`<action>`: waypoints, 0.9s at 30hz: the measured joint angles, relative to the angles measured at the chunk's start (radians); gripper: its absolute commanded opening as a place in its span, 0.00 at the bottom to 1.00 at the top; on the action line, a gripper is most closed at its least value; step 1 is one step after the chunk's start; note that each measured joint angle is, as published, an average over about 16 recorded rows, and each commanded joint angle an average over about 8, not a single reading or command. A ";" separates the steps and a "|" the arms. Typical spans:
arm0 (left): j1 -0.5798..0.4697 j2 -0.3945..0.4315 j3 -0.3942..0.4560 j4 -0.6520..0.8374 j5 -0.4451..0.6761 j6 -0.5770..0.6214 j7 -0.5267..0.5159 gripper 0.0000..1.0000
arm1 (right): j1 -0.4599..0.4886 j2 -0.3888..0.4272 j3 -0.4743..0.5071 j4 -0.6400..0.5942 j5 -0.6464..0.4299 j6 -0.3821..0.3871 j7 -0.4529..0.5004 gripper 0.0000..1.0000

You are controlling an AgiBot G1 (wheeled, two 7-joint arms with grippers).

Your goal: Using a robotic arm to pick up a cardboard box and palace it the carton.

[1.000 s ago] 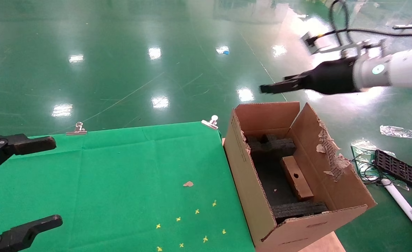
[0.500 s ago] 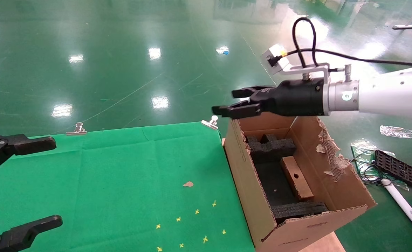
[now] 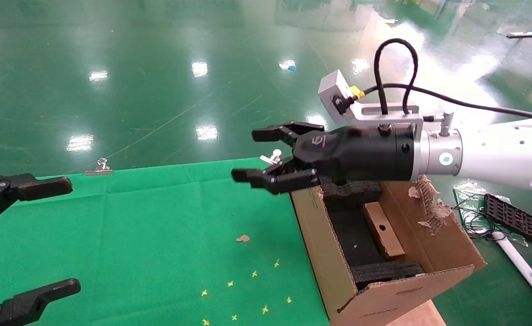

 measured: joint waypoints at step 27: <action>0.000 -0.001 0.001 0.000 -0.001 -0.001 0.001 1.00 | -0.338 0.039 0.350 0.345 0.169 -0.126 -0.154 1.00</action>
